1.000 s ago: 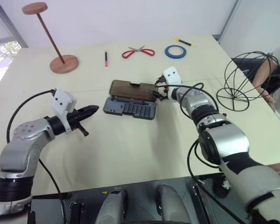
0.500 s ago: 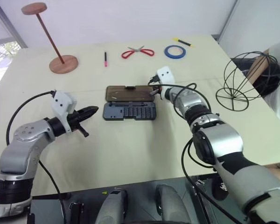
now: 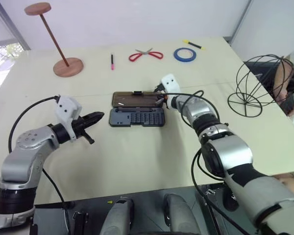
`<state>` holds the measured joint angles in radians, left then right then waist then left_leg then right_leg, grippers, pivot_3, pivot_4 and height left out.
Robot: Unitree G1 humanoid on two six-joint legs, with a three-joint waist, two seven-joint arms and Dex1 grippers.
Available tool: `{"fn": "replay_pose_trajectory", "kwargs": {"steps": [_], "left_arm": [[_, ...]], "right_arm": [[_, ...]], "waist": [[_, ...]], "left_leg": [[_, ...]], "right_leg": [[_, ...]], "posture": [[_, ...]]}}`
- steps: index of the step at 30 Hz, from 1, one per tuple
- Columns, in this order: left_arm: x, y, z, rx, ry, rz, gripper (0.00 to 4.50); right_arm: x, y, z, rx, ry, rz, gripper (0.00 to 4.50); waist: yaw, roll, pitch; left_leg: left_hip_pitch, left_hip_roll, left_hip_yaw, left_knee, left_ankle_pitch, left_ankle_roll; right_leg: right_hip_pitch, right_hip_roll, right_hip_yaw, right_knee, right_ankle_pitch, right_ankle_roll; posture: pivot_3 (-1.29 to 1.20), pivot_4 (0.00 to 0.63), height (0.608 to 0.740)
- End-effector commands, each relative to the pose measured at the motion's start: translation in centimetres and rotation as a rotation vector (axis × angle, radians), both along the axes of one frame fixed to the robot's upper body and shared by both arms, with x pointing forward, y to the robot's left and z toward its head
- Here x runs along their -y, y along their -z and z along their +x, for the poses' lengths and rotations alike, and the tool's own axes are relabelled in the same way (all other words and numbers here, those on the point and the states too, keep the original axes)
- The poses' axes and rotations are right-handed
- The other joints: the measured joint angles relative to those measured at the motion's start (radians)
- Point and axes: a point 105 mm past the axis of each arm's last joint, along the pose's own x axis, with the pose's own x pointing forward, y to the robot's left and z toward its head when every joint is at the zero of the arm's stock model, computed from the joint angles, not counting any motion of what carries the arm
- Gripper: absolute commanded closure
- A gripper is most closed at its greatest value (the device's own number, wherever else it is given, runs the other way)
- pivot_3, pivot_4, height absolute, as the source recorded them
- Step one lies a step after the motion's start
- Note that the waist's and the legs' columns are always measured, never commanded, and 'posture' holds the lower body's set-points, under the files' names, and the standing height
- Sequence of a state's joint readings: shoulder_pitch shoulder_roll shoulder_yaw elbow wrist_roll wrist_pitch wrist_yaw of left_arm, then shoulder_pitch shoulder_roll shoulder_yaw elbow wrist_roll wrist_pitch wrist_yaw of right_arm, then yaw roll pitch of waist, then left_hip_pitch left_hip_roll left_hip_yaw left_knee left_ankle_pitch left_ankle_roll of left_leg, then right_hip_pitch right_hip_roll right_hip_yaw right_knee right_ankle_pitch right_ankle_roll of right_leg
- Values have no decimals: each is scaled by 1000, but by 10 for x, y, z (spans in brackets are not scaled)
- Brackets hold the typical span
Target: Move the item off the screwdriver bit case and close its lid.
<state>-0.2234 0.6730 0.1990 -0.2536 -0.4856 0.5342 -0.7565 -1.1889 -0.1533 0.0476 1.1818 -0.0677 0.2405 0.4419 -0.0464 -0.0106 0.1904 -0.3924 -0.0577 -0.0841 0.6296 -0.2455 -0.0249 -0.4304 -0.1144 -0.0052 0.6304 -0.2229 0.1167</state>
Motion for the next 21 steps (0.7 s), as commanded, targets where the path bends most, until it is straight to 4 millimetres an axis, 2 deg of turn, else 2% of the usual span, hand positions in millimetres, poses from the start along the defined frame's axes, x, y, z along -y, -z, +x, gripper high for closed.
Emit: {"fn": "replay_pose_trajectory", "kwargs": {"steps": [1, 7, 9, 11, 12, 16, 19, 21], "left_arm": [[3, -7, 1, 39, 12, 5, 4500], [5, -6, 2, 37, 17, 4, 4500], [6, -4, 0, 38, 16, 4, 4500], [6, -4, -1, 38, 13, 3, 4500], [5, -3, -2, 39, 7, 2, 4500], [3, -2, -6, 40, -10, -1, 4500], [3, -1, -8, 37, -15, -1, 4500], [3, 0, -8, 36, -16, 0, 4500]], "right_arm": [[-12, -30, 3, 103, -63, 2, 4480], [-24, -67, 3, 177, -162, 45, 4480], [-23, -69, 5, 161, -144, 24, 3927], [-21, -66, 6, 140, -118, 15, 3180], [-20, -62, 7, 124, -96, 12, 2569], [-9, -47, 11, 78, 13, -7, 584], [-6, -35, 10, 34, 66, 11, 584], [-4, -27, 10, 34, 100, -42, 584]], "waist": [[0, 0, 0], [-2, 0, 0], [-2, 0, 0], [0, 0, 0], [0, 0, 0], [2, 0, 0], [1, 0, 0], [1, 0, 0]], "left_leg": [[0, 0, 0, 0, 0, 0], [0, 0, 0, 0, 0, 0], [0, 0, 0, 0, 0, 0], [0, 0, 0, -1, 0, 0], [0, 0, 0, -1, 0, 0], [0, 0, 0, -1, 0, 0], [0, 0, 0, 0, 0, 0], [0, 0, 0, -1, 0, 0]], "right_leg": [[0, 0, 0, 0, 0, 0], [0, 0, 0, 0, 0, 0], [0, 0, 0, 0, 0, 0], [0, 0, 0, 0, 0, 0], [0, 0, 0, 0, 0, 0], [0, 0, 0, 0, 0, 0], [0, 0, 0, 0, 0, 0], [0, 0, 0, 0, 0, 0]], "posture": [[0, 150, 740], [0, 150, 740], [0, 150, 740], [0, 150, 740], [0, 150, 740], [0, 150, 740], [0, 150, 740], [0, 150, 740]]}}
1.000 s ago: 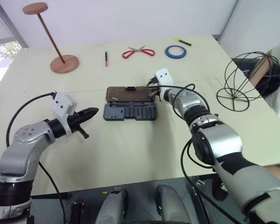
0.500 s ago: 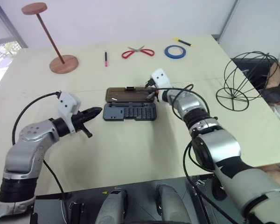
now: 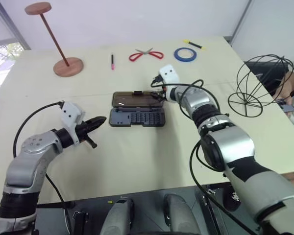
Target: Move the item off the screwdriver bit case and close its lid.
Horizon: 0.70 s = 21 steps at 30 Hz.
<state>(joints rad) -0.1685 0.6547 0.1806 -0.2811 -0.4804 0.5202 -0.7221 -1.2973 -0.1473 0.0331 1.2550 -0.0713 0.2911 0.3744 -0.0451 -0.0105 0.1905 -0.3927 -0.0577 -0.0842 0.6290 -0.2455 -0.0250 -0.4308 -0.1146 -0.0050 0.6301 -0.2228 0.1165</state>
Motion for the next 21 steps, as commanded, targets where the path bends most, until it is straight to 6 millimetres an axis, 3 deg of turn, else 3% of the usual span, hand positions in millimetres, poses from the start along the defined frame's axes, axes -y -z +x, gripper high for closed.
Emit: {"fn": "replay_pose_trajectory", "kwargs": {"steps": [1, 9, 18, 21], "left_arm": [[0, -14, -2, 59, -1, 3, 4500], [3, -14, 0, 59, 9, 4, 4500], [5, -14, 2, 59, 16, 10, 4500], [6, -14, 3, 60, 18, 11, 4500]], "right_arm": [[-4, 1, 1, 11, 45, -21, 584], [-2, 18, -4, -127, 200, 88, 584], [-10, 17, -9, -176, 229, 124, 584], [-12, 20, -10, -179, 224, 117, 1871]], "waist": [[-2, 0, 0], [-1, 0, 0], [-1, 0, 0], [-1, 0, 0]], "left_leg": [[0, 0, 0, 0, 0, 0], [0, 0, 0, 0, 0, 0], [0, 0, 0, 0, 0, 0], [0, 0, 0, 0, 0, 0]], "right_leg": [[0, 0, 0, 0, 0, 0], [0, 0, 0, 0, 0, 0], [0, 0, 0, 0, 0, 0], [0, 0, 0, 0, 0, 0]], "posture": [[0, 150, 740], [0, 150, 740], [0, 150, 740], [0, 150, 740]]}}
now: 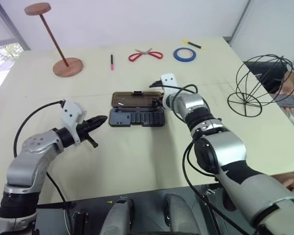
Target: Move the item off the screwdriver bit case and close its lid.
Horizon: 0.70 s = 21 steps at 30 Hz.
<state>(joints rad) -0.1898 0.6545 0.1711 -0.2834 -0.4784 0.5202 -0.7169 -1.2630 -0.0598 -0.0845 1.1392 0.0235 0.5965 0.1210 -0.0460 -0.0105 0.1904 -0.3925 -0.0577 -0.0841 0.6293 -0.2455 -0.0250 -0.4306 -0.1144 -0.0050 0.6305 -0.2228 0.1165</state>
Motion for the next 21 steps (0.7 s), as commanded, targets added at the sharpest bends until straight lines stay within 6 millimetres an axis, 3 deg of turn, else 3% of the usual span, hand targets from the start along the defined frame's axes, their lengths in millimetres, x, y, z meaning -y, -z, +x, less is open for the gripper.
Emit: {"fn": "replay_pose_trajectory", "kwargs": {"steps": [1, 5, 15, 21], "left_arm": [[2, -9, 1, 43, 10, 8, 4500], [2, -9, 1, 44, 9, 12, 4500], [0, -8, 1, 42, 2, 15, 4500], [1, -7, 2, 35, 7, 18, 4500]], "right_arm": [[-5, -4, -1, 12, -9, 10, 2461], [-6, 1, -4, -12, -9, 16, 4475], [-2, 13, -17, -82, -17, -7, 4475], [21, 2, -44, -158, 58, -16, 4475]], "waist": [[0, 0, 0], [-3, 0, 0], [0, 0, -1], [7, 0, -1]], "left_leg": [[0, 0, 0, 0, 0, 0], [0, 0, 0, 0, 0, 0], [1, 0, 0, 0, 0, 0], [0, 0, -1, 0, 0, 0]], "right_leg": [[0, 0, 0, 0, 0, 0], [0, 0, 0, 0, 0, 0], [0, 1, 0, 0, 0, 0], [0, 0, 0, 0, 0, 0]], "posture": [[0, 150, 740], [0, 150, 740], [0, 150, 740], [0, 150, 740]]}}
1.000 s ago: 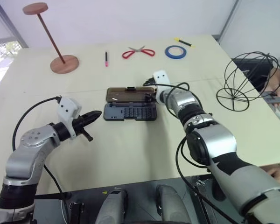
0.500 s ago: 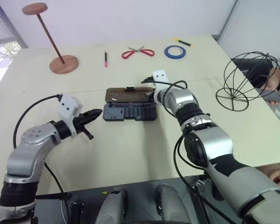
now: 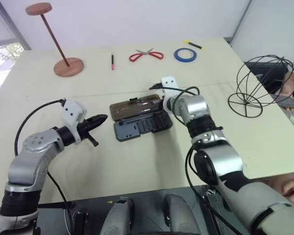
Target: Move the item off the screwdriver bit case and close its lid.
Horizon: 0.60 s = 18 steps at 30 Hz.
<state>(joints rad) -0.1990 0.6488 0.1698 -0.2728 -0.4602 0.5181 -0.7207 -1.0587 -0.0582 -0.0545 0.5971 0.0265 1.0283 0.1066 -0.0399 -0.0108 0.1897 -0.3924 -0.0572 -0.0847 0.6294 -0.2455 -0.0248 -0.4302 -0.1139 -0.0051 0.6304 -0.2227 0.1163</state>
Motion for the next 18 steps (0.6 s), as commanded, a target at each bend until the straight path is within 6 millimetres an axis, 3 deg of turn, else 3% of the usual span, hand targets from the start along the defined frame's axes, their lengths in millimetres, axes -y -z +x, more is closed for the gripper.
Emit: {"fn": "replay_pose_trajectory", "kwargs": {"steps": [1, 6, 14, 18], "left_arm": [[2, -6, -1, 29, 16, 9, 4500], [10, 3, -2, -6, 50, -1, 4500], [23, 8, 6, -22, 97, -10, 4500], [26, 4, 13, -12, 120, -7, 4500]], "right_arm": [[11, -2, -22, -83, 39, 9, 4475], [30, -13, -56, -132, 96, 63, 4475], [37, -8, -72, -74, 156, 119, 4475], [27, -9, -76, -58, 164, 155, 4475]], "waist": [[2, 0, 0], [5, 0, 0], [-1, 0, 0], [-4, 0, 0]], "left_leg": [[0, 0, 0, 0, 0, 0], [0, 0, 0, 0, 0, 0], [0, 0, 1, 0, 0, 0], [0, 0, 1, 0, 0, 0]], "right_leg": [[0, 0, 0, 0, 0, 0], [0, -1, 0, 0, 0, 0], [0, 0, 0, 0, 0, 0], [0, 0, 0, 0, 0, 0]], "posture": [[0, 150, 740], [0, 150, 740], [0, 150, 740], [0, 150, 740]]}}
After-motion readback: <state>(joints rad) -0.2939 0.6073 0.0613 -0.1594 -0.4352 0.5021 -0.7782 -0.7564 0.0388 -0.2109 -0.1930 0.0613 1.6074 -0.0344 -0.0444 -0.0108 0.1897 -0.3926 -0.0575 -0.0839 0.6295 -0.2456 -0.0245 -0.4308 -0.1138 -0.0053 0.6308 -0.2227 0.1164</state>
